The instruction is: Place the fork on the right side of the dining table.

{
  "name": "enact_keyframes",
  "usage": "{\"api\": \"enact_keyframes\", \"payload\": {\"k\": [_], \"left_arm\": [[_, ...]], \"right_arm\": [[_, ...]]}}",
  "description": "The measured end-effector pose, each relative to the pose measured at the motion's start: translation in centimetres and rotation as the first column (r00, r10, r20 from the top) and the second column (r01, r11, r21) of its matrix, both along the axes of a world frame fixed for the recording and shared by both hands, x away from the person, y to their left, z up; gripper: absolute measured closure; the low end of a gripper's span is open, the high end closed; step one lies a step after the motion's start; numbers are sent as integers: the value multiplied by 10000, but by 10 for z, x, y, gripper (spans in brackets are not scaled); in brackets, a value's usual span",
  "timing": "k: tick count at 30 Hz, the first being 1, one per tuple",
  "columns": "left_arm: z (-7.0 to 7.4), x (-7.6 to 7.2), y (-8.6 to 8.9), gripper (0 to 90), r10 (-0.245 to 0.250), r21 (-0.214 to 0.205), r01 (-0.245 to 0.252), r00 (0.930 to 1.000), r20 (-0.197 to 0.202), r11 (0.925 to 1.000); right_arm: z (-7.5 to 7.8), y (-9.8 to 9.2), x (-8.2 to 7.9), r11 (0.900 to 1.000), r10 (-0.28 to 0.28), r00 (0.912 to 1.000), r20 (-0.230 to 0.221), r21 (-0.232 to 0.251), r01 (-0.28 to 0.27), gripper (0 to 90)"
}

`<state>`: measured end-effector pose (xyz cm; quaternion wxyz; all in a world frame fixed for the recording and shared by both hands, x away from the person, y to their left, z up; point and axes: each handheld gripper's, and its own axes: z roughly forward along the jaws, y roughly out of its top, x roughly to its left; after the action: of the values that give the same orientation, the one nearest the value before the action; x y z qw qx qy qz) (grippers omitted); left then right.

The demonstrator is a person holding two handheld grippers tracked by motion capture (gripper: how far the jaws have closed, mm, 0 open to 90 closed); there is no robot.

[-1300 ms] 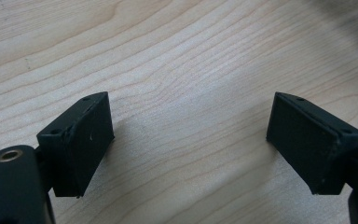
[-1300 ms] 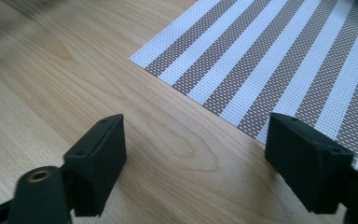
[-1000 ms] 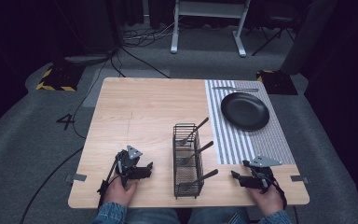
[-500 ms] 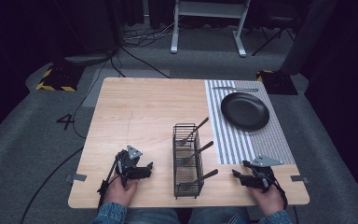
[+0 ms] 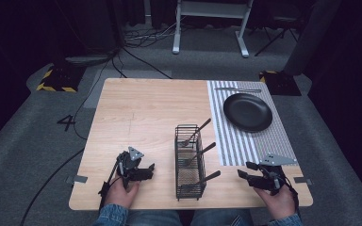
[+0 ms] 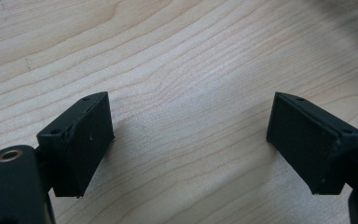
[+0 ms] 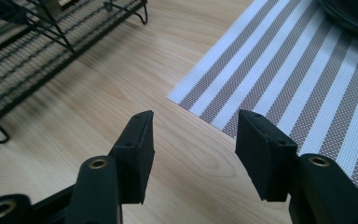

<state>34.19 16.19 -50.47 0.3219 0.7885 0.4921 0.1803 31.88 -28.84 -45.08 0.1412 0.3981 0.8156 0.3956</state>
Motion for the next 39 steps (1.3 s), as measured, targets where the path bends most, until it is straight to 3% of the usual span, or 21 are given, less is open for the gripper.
{"api": "enact_keyframes", "payload": {"k": [9, 10, 19, 26, 39], "left_arm": [[0, 0, 0, 147, -3, 4, 3, 10000, -1, 10000], [0, 0, 0, 147, -1, 4, 1, 10000, 1, 10000], [0, 0, 0, 147, -3, 15, 3, 10000, 4, 10000], [0, 0, 0, 147, -6, 16, 6, 10000, 3, 10000], [0, 0, 0, 147, 12, -7, -12, 10000, -2, 10000]], "right_arm": [[34, 13, -16, 9981, 599, 9981, 160, 154, -602, 488], [43, 19, -21, 9961, 857, 9960, 249, 195, -862, 492], [73, 38, -38, 9847, 1700, 9838, 565, 279, -1718, 506], [85, 48, -48, 9743, 2166, 9738, 696, 486, -2201, 521], [102, 69, -52, 9496, 3003, 9529, 425, 810, -3029, 578]]}}
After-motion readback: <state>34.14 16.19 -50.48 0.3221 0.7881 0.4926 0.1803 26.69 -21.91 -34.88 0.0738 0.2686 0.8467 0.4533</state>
